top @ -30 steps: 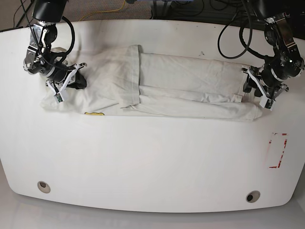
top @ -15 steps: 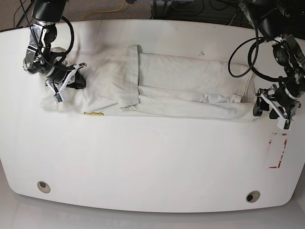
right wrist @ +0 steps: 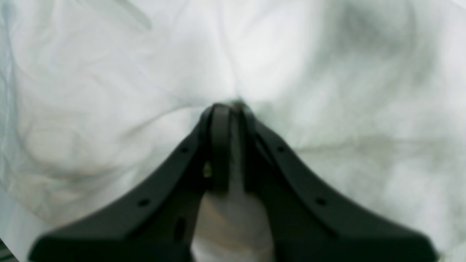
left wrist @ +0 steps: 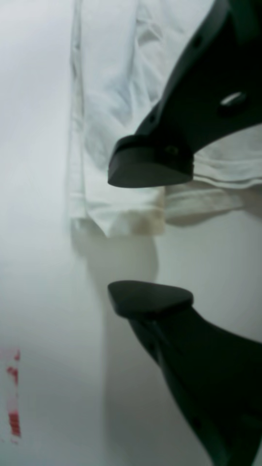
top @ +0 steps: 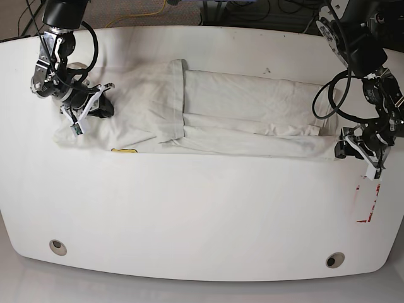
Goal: Layout the t-shirt on the table in an organized manner, then fold the t-shirt properly
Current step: 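Lower the left gripper onto the shirt's opposite side edge and pinch it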
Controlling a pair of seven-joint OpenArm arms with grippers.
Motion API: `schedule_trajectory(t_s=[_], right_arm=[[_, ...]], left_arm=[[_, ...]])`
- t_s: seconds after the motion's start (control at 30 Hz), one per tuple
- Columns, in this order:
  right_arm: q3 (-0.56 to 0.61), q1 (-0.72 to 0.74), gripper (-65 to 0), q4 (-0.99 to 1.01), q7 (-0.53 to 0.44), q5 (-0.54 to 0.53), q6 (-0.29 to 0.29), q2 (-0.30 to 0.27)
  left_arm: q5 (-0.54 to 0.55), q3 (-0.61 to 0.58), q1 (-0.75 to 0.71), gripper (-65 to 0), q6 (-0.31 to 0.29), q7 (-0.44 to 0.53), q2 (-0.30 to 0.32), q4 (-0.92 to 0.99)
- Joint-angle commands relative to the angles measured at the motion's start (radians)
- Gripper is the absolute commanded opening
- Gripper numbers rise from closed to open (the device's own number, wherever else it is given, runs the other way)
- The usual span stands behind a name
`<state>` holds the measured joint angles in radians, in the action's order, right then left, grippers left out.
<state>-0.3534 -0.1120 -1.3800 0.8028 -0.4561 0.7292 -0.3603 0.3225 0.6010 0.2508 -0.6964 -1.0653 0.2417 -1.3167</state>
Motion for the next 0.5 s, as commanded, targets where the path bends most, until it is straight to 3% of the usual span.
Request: schedule_trajectory(t_s=[0.0, 0.47], right_arm=[[0.001, -0.016, -59.8, 0.011, 0.1, 0.093, -0.031, -0.013], [-0.003, -0.016, -59.9, 0.011, 0.1, 0.093, -0.031, -0.012]], left_arm=[[0.016, -0.002, 0.023, -27.1, -0.002, 0.043, 0.018, 0.004], [0.017, -0.106, 0.022, -27.2, -0.002, 0.112, 0.021, 0.11]])
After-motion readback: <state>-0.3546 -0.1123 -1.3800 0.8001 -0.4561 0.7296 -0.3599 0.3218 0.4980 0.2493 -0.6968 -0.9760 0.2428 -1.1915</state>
